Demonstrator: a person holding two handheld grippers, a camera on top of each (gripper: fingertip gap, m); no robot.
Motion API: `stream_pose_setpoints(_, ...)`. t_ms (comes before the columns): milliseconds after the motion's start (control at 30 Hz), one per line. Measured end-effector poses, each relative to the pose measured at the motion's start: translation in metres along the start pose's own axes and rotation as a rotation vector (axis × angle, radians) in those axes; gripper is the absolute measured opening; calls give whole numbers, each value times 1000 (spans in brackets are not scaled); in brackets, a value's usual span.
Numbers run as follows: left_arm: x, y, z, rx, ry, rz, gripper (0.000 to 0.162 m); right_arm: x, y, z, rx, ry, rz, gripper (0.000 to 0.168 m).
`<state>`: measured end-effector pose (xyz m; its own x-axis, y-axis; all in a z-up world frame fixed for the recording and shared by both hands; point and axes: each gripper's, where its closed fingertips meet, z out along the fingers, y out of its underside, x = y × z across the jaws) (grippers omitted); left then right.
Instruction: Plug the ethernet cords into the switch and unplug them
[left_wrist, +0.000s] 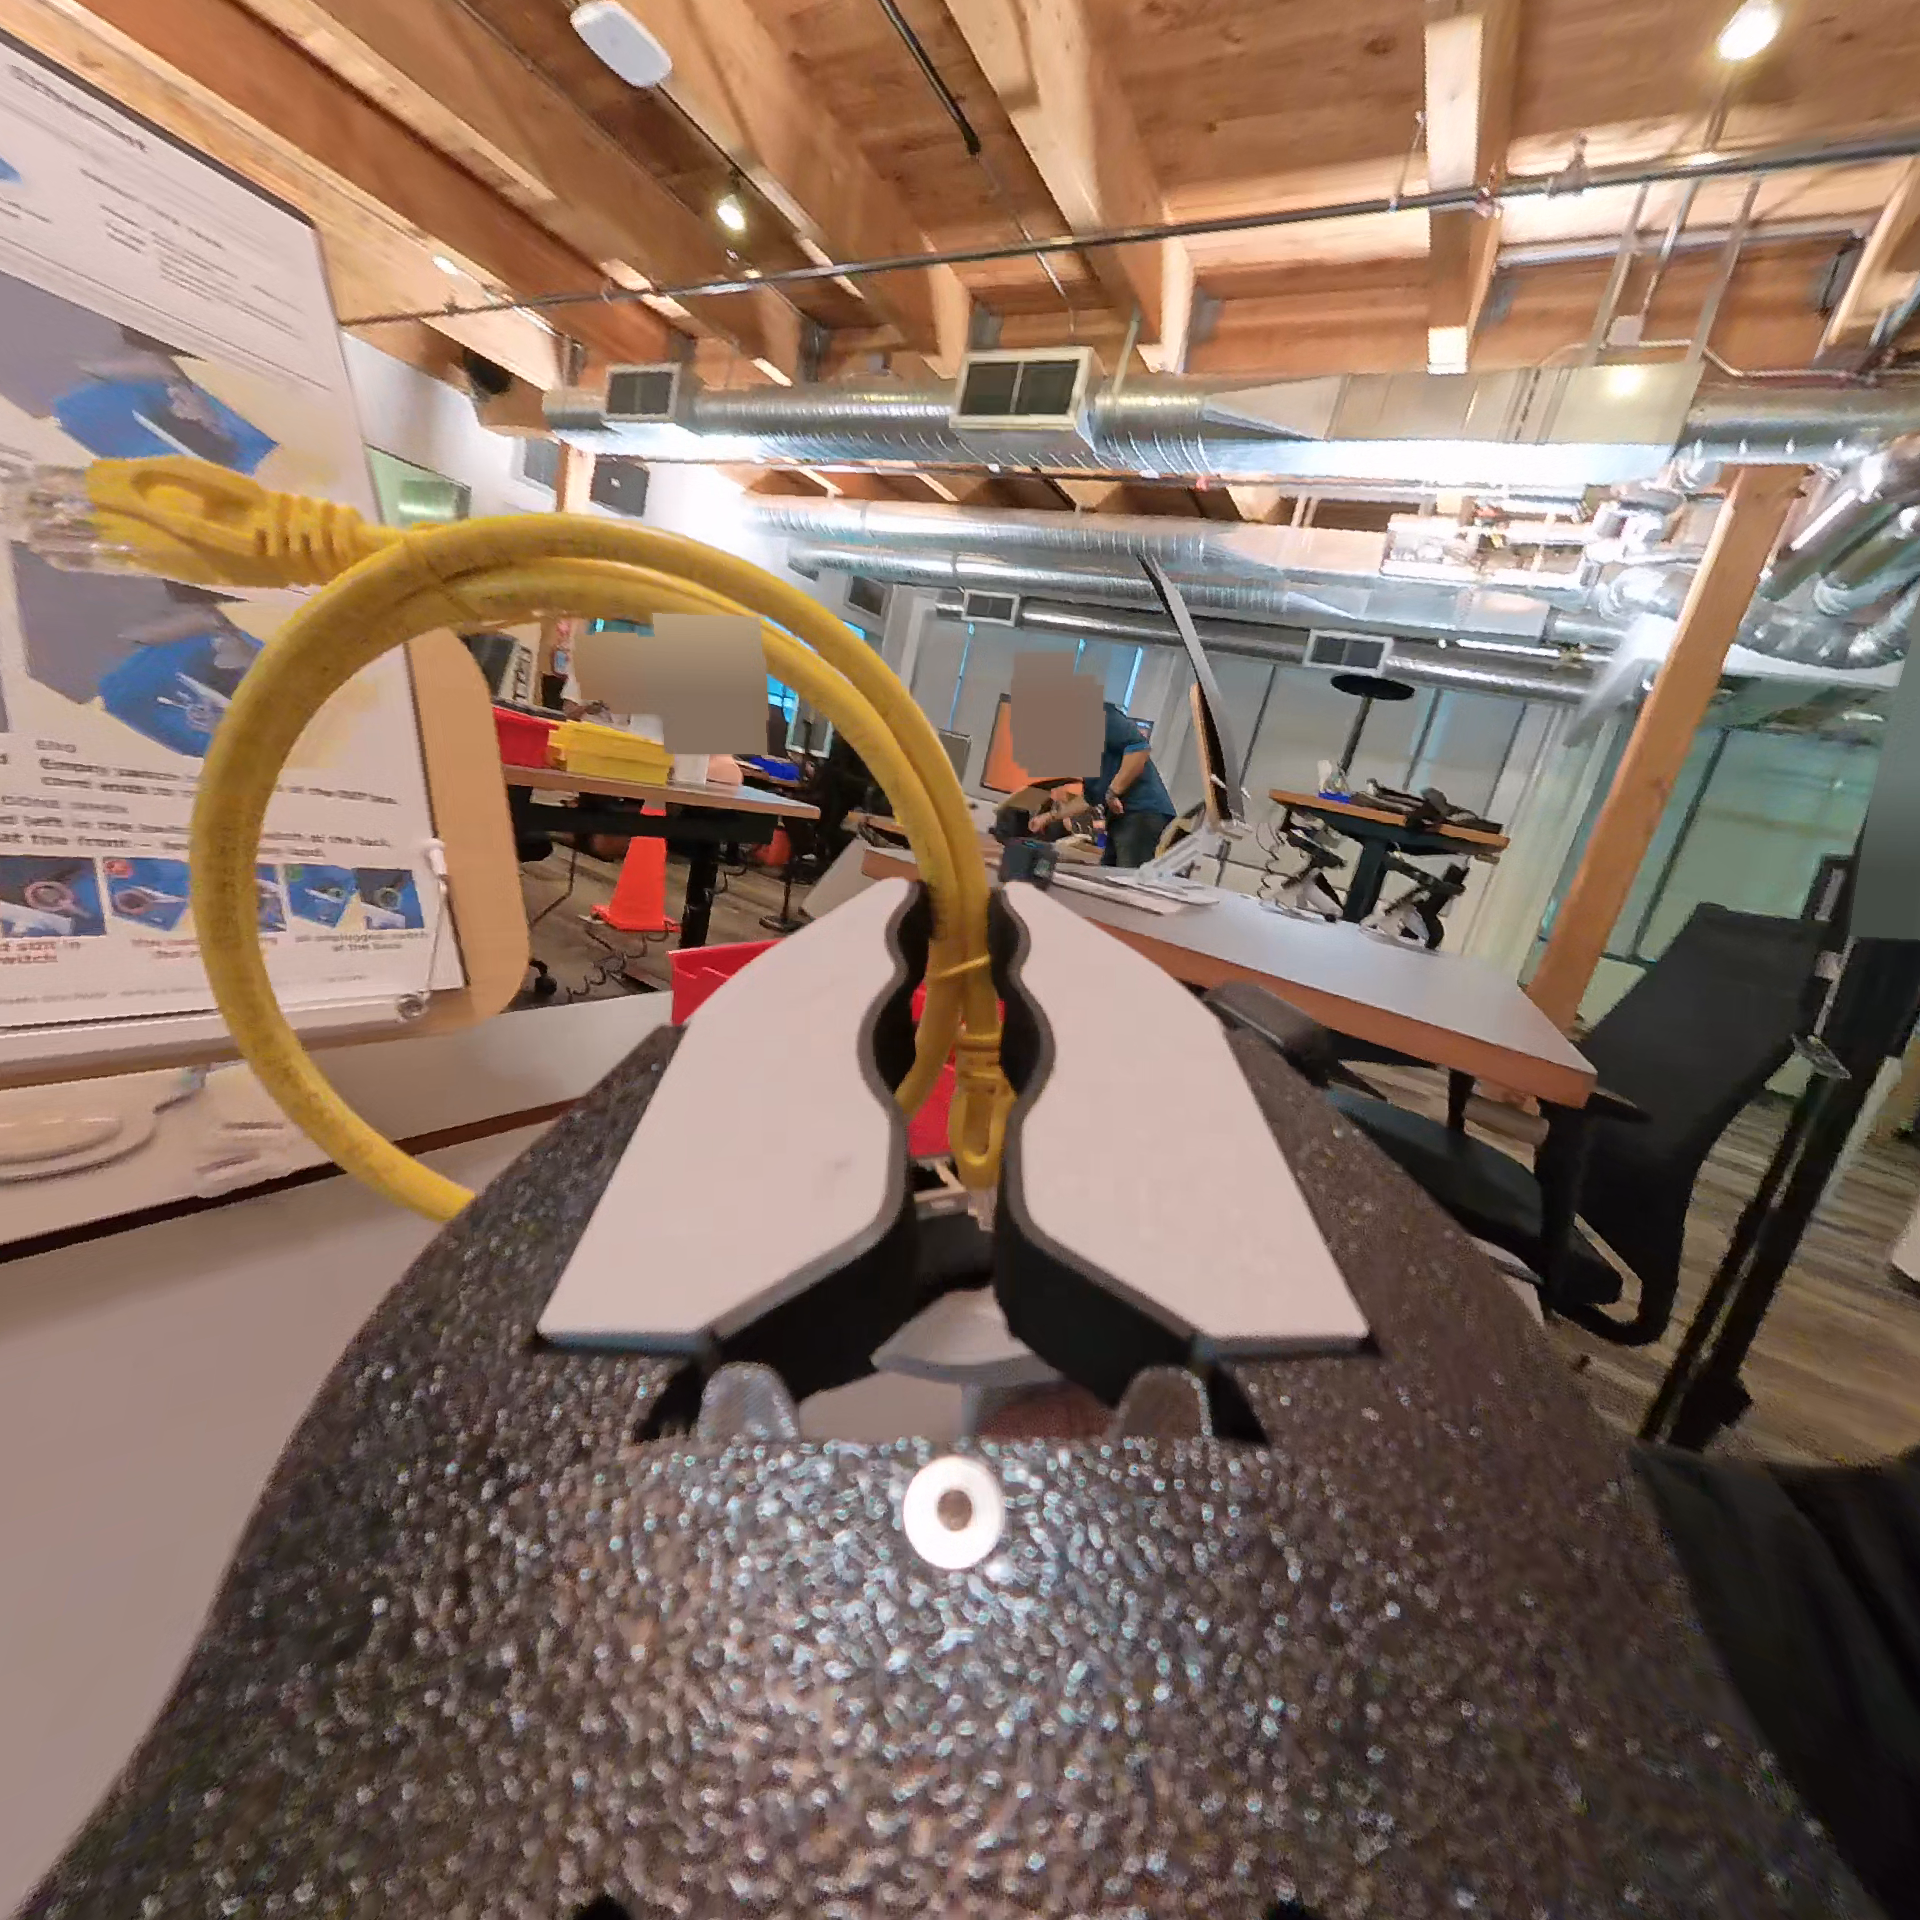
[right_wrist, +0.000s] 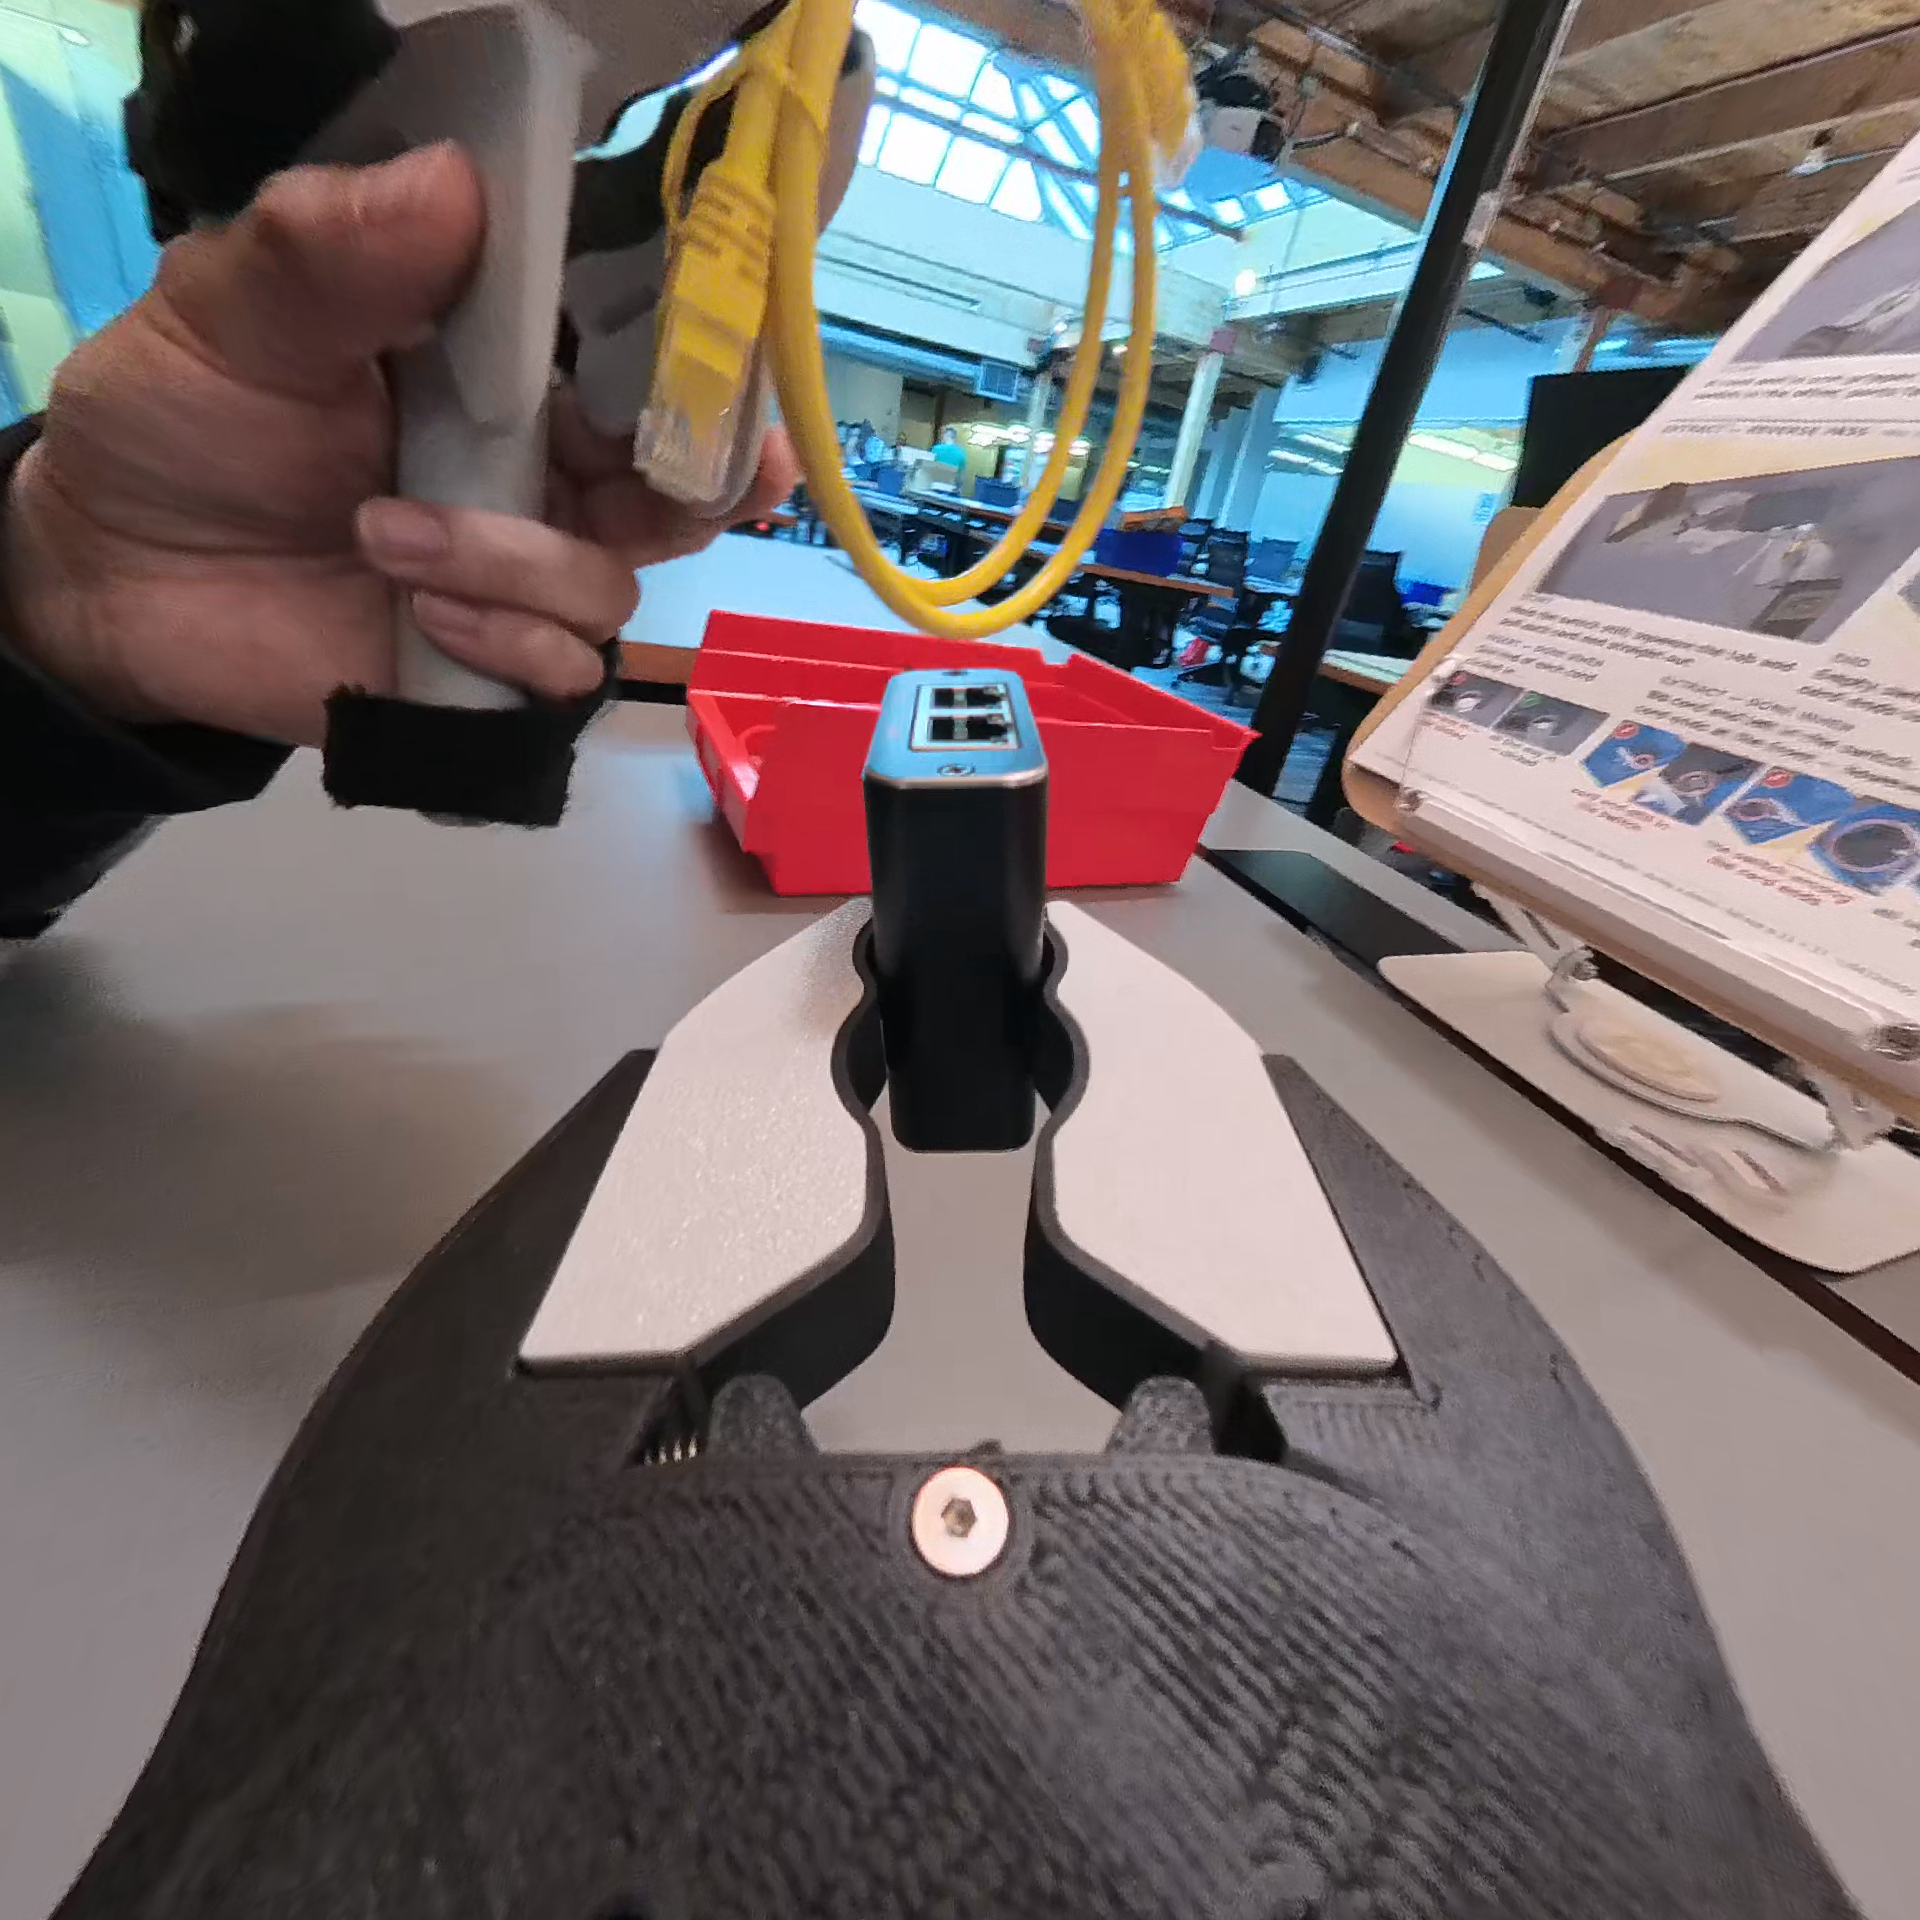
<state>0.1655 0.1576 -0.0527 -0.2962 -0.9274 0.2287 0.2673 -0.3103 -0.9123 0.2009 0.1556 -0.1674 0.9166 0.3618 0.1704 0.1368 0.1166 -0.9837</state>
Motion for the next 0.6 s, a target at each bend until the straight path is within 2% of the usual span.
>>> stream_pose_setpoints(100,-1,0,-2,17,21,-10,11,-13,1,2,14,-106,54,25)
stream_pose_setpoints(300,25,-6,-10,76,311,-80,11,-52,-9,-6,84,-425,189,25)
stream_pose_setpoints(467,27,-9,-17,119,398,-139,11,-58,-9,-9,87,-482,210,25)
stream_pose_setpoints(600,27,1,-16,60,392,-135,11,-53,-2,-9,50,-451,190,25)
